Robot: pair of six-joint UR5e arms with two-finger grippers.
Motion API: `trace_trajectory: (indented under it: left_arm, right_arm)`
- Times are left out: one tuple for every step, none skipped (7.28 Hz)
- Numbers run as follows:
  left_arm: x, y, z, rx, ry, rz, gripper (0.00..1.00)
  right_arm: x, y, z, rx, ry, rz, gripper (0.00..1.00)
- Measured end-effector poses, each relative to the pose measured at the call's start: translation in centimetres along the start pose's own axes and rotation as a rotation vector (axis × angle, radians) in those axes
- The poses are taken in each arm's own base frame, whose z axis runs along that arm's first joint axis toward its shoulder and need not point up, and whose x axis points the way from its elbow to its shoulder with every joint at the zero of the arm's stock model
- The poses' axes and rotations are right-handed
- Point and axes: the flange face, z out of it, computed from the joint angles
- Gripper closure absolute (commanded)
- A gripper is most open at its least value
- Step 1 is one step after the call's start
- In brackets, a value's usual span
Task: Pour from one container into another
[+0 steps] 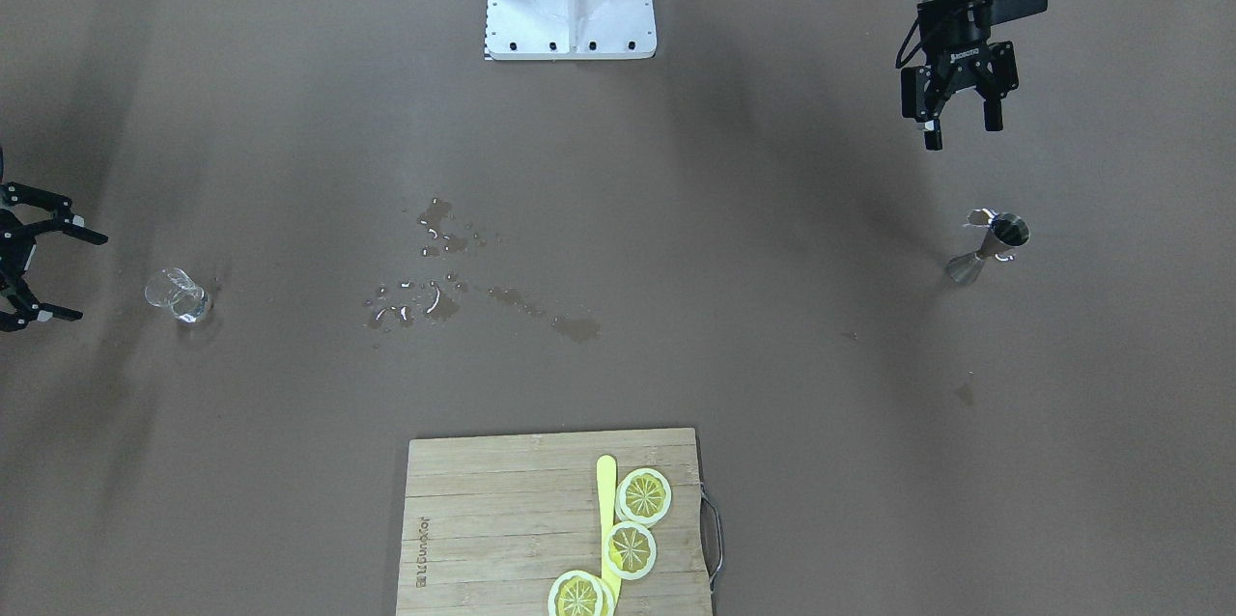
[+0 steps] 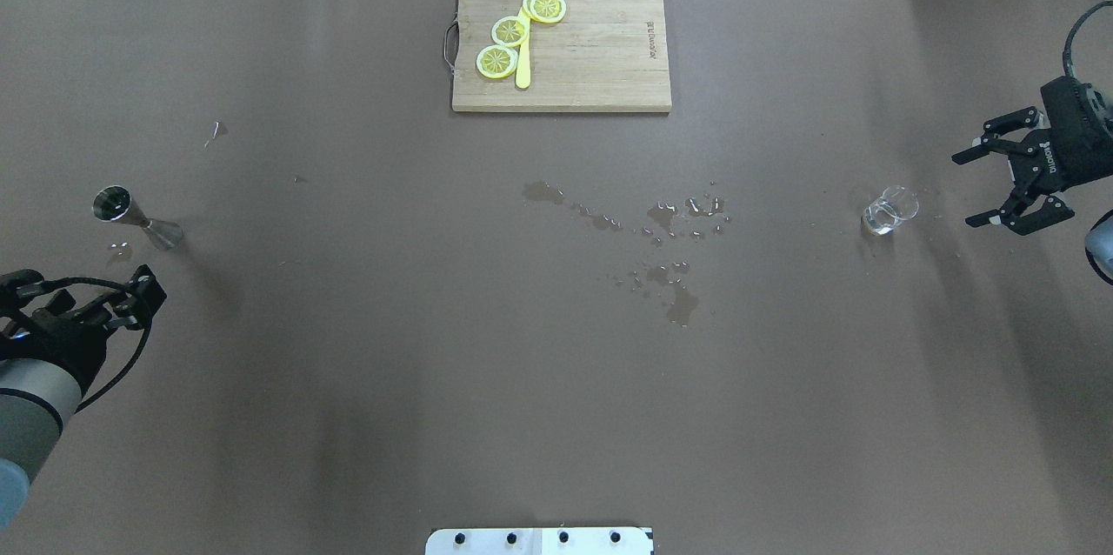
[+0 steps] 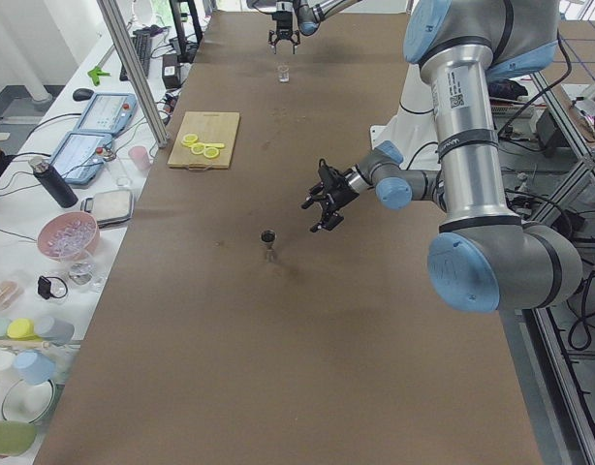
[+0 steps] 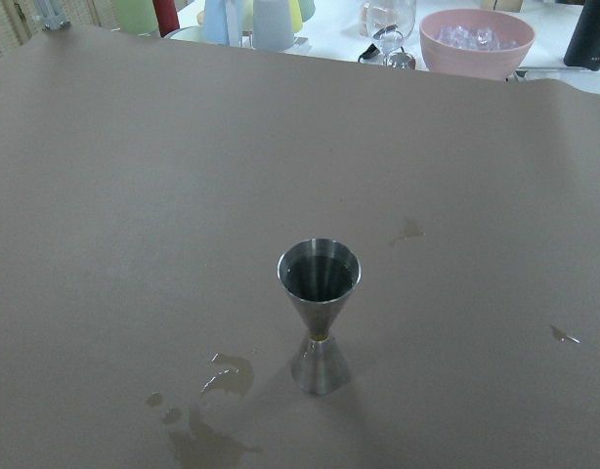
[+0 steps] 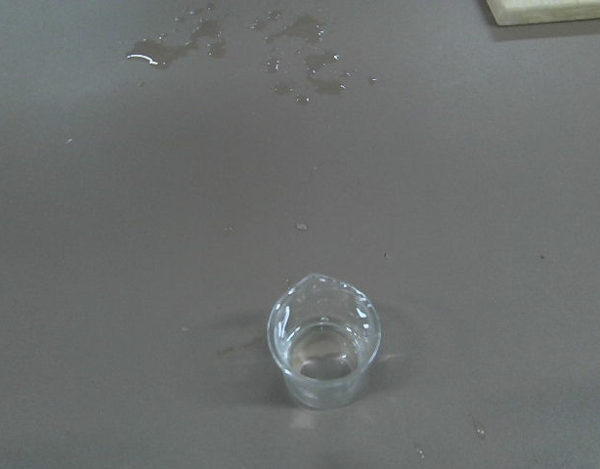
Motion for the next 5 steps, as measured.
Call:
trace_trajectory:
  left_arm:
    - [-0.4,1.0,1.0,0.058,0.008,0.018,0.04]
    - [-1.0,1.9,1.7,0.107,0.012,0.047,0.04]
    - [-1.5,2.6,2.5,0.153,0.014,0.074,0.04]
    - [-1.7,3.2,3.2,0.206,0.020,0.093,0.04]
    - [-1.5,4.1,3.9,0.242,0.030,0.104,0.04]
  right_arm:
    - [0.0,-0.4,-0.1,0.013,0.000,-0.003,0.00]
    - [-0.2,-0.7,-0.2,0.026,0.002,-0.022,0.00]
    - [-0.3,-0.7,-0.3,0.034,0.003,-0.037,0.00]
    - [-0.5,-0.4,-0.3,0.040,-0.002,-0.051,0.00]
    - [-0.8,0.4,-0.2,0.046,-0.016,-0.060,0.00]
